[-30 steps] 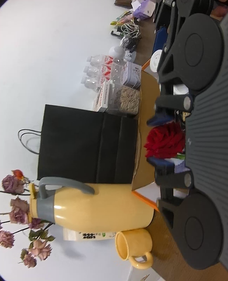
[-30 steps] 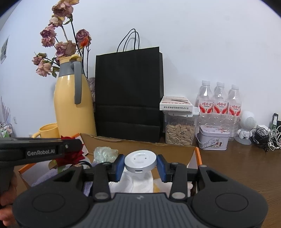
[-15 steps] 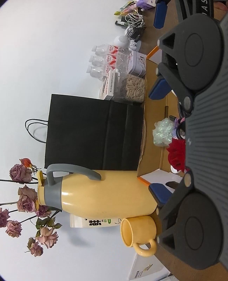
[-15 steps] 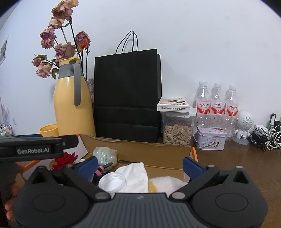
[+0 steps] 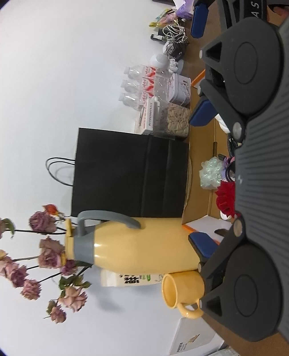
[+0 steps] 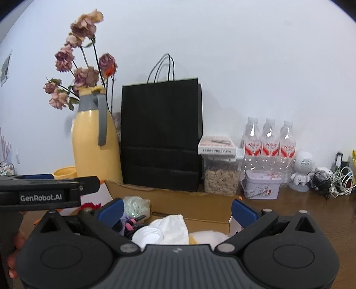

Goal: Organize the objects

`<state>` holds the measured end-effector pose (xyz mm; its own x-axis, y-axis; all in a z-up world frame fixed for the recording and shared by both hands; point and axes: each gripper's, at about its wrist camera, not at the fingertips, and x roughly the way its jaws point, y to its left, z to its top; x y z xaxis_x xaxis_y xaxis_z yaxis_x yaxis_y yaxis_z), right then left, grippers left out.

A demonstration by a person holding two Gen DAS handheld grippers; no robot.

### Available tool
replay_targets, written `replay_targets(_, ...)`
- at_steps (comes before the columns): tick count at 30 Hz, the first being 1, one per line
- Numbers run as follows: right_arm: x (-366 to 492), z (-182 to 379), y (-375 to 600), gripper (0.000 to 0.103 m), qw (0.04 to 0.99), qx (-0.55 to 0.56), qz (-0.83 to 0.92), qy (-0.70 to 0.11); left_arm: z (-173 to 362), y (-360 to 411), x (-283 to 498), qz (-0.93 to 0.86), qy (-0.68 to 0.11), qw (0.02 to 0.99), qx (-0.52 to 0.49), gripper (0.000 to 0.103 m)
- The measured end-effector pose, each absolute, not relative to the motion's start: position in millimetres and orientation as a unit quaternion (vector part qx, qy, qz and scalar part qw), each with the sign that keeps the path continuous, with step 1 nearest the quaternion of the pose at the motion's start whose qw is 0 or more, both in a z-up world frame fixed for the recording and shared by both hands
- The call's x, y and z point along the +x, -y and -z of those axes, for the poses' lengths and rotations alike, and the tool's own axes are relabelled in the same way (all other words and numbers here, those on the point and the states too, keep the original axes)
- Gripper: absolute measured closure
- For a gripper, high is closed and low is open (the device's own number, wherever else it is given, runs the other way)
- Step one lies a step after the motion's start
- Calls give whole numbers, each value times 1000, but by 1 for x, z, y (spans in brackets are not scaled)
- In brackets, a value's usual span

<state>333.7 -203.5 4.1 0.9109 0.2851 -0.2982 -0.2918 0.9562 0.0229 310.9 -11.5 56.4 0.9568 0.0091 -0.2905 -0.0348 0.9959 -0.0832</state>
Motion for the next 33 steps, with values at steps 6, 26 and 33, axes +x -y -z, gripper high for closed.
replay_targets(6, 299, -17, 201, 0, 979, -21, -150, -140, -69, 3, 274, -4, -147, 988, -45, 0)
replay_targets(26, 192, 3, 194, 0, 966, -11, -133, -222, -44, -22, 162, -16, -232, 972, -16, 0)
replay_targets(33, 181, 17, 193, 0, 959, -4, -128, -252, -28, -26, 150, -16, -258, 966, -16, 0)
